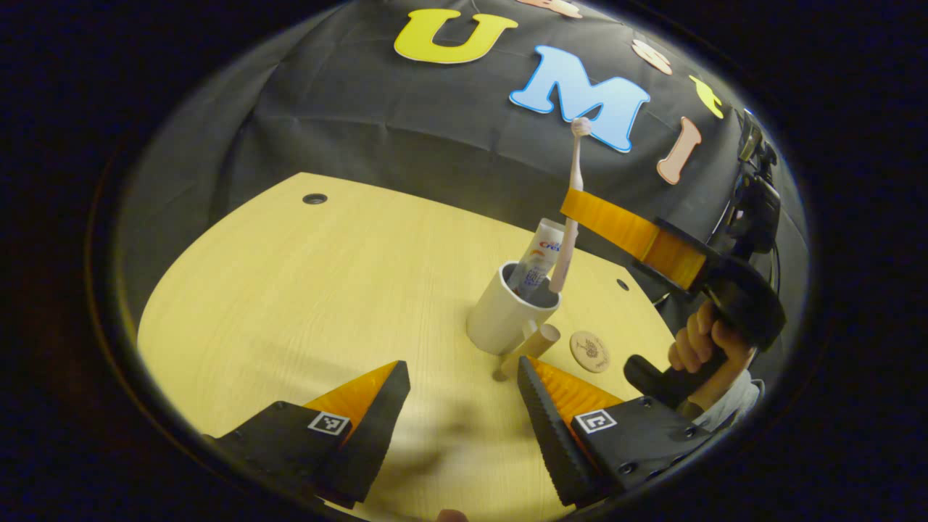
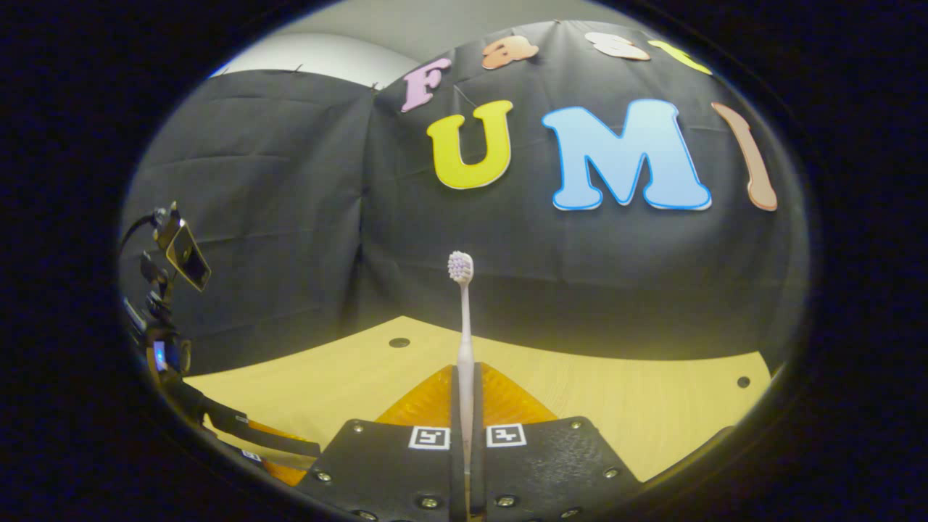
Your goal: Put the toothbrush and toothpaste on the desktop into the cup, then pick up the cup and place it on the coaster on the desktop.
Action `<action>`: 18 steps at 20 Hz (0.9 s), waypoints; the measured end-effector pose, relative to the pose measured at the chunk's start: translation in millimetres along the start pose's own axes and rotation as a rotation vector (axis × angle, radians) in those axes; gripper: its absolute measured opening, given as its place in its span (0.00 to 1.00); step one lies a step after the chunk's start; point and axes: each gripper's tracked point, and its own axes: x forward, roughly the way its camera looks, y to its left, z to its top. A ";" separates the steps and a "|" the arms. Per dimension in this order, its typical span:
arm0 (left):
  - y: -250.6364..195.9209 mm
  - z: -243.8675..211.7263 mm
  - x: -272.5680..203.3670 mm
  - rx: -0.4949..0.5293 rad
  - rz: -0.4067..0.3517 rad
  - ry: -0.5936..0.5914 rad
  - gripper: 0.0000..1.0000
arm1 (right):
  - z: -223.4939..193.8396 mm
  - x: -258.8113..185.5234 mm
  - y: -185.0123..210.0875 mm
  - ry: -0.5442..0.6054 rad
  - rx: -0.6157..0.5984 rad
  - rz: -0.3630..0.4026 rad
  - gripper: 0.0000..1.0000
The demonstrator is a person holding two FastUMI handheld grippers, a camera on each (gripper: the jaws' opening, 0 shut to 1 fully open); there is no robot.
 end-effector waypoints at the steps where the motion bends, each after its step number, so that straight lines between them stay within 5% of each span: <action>1: 0.0 -5.8 1.3 -0.004 -0.005 0.009 0.97 | -1.6 1.8 2.8 -0.016 -0.043 -0.002 0.04; 4: 1.5 -10.3 5.1 0.004 -0.005 0.034 0.97 | -16.6 5.1 11.3 -0.032 -0.149 -0.013 0.04; 11: 7.0 -18.9 5.6 0.023 -0.001 0.051 0.97 | -35.3 -1.6 1.7 0.020 -0.166 -0.084 0.07; 13: 5.5 -17.7 5.5 0.027 -0.006 0.053 0.97 | -32.4 -4.7 -0.6 0.018 -0.166 -0.091 0.17; 16: 0.2 -17.5 4.7 0.034 -0.009 0.060 0.99 | -29.1 -10.3 -5.7 0.038 -0.140 -0.106 0.63; 18: -3.5 -20.7 -1.8 0.036 -0.013 0.069 0.97 | -22.2 -22.4 -8.6 0.052 -0.116 -0.120 0.64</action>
